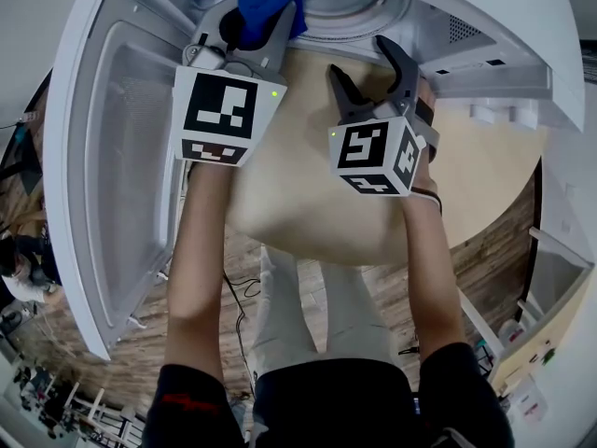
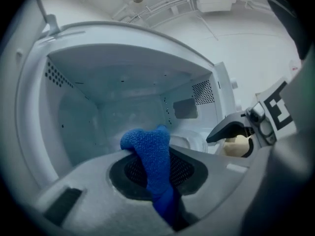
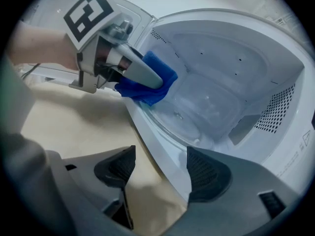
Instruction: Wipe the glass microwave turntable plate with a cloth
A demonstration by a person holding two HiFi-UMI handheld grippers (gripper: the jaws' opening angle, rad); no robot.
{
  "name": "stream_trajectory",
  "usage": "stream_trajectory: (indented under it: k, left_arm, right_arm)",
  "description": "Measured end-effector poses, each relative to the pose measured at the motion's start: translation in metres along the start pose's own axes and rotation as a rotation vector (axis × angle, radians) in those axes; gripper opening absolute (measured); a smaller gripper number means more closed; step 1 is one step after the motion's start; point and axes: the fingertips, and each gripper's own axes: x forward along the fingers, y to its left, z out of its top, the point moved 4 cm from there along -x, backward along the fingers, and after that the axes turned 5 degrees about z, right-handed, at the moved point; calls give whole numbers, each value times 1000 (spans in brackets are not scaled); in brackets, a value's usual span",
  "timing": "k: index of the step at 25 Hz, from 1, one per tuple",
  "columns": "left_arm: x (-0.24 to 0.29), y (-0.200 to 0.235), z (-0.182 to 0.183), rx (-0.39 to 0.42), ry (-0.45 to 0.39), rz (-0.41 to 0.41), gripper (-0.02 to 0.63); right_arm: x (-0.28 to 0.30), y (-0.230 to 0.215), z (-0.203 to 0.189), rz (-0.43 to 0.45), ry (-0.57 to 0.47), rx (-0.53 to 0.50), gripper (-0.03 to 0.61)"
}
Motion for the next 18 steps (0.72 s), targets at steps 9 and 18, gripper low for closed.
stream_trajectory:
  k: [9, 18]
  left_arm:
    - [21, 8, 15, 33, 23, 27, 54]
    - [43, 1, 16, 178, 52, 1, 54]
  right_arm:
    - [0, -1, 0, -2, 0, 0, 291]
    - [0, 0, 0, -1, 0, 1, 291]
